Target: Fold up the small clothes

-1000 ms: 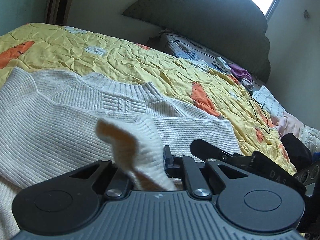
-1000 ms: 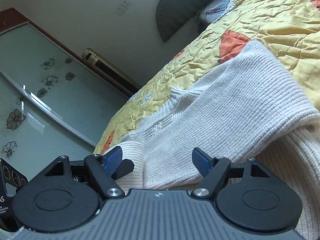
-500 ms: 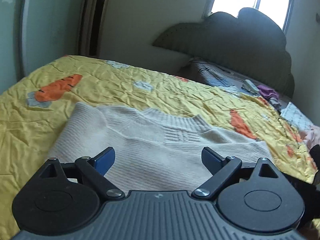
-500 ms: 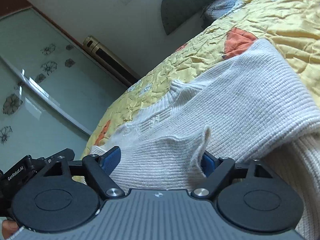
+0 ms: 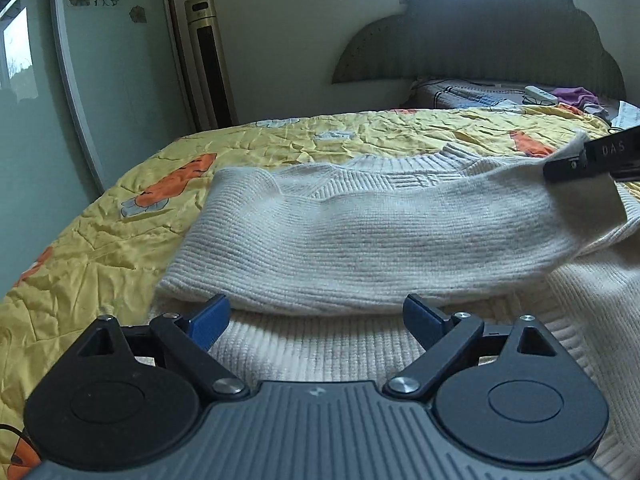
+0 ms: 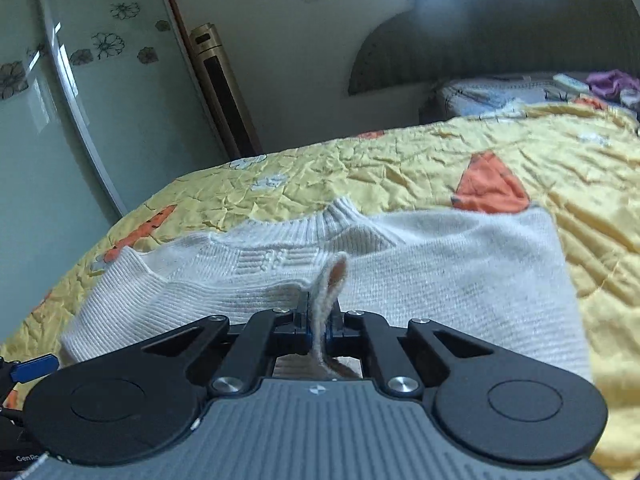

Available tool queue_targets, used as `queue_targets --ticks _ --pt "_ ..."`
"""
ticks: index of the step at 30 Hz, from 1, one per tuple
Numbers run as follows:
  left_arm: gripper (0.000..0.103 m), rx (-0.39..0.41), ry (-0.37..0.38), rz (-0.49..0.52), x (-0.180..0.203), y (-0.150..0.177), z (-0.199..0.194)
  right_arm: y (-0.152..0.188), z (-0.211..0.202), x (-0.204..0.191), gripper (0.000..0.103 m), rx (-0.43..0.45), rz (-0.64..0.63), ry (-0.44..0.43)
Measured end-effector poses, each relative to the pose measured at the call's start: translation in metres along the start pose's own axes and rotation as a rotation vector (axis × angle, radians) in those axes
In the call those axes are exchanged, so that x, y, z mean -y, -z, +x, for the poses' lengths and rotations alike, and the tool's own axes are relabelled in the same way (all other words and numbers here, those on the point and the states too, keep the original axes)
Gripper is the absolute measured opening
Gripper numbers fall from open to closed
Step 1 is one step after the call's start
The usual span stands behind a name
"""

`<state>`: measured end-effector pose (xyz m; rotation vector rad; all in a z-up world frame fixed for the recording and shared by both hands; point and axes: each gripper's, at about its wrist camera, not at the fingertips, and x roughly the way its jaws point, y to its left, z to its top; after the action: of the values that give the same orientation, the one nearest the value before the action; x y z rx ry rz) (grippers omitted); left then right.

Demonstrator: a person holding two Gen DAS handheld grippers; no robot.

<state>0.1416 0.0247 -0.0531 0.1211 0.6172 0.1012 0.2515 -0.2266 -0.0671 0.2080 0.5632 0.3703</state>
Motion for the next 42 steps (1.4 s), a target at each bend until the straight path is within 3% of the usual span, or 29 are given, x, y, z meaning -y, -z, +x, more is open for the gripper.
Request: queue_targets --ticks 8,20,21,22,24,25,28,32,34,36,38,42 --pt "0.094 -0.035 -0.019 0.004 0.0 0.009 0.012 -0.022 0.007 -0.015 0.01 0.045 -0.157 0.096" --pt "0.098 -0.058 -0.018 -0.014 -0.002 0.011 0.019 -0.032 0.032 -0.002 0.011 0.034 -0.111 0.129" --pt "0.098 -0.058 -0.019 -0.013 -0.002 0.011 0.019 -0.031 0.038 -0.001 0.02 0.011 -0.109 0.135" --pt "0.098 -0.057 -0.021 -0.012 -0.002 0.011 0.019 -0.029 0.043 0.0 0.021 -0.013 -0.11 0.158" --pt "0.098 -0.056 -0.022 -0.01 -0.002 0.012 0.019 -0.023 0.049 0.002 0.051 -0.043 -0.121 0.228" --pt "0.099 -0.056 -0.022 -0.01 -0.001 0.012 0.019 -0.021 0.046 0.003 0.055 -0.031 -0.119 0.267" --pt "0.099 -0.056 -0.022 -0.01 -0.001 0.012 0.019 -0.015 0.026 0.005 0.058 0.035 -0.079 0.305" --pt "0.099 -0.056 -0.023 -0.009 -0.001 0.012 0.019 0.002 0.016 -0.006 0.075 -0.022 -0.127 0.16" --pt "0.099 -0.056 -0.023 -0.009 -0.001 0.013 0.019 0.014 0.026 -0.013 0.08 -0.097 -0.2 0.195" --pt "0.099 -0.058 -0.019 -0.012 -0.002 0.013 0.018 0.023 0.027 -0.016 0.089 -0.086 -0.237 0.248" --pt "0.099 -0.066 -0.007 -0.02 -0.006 0.014 0.016 0.023 0.018 -0.016 0.089 -0.08 -0.193 0.299" --pt "0.099 -0.07 0.019 -0.012 -0.017 0.026 -0.005 0.034 -0.022 -0.021 0.092 -0.045 -0.159 0.227"
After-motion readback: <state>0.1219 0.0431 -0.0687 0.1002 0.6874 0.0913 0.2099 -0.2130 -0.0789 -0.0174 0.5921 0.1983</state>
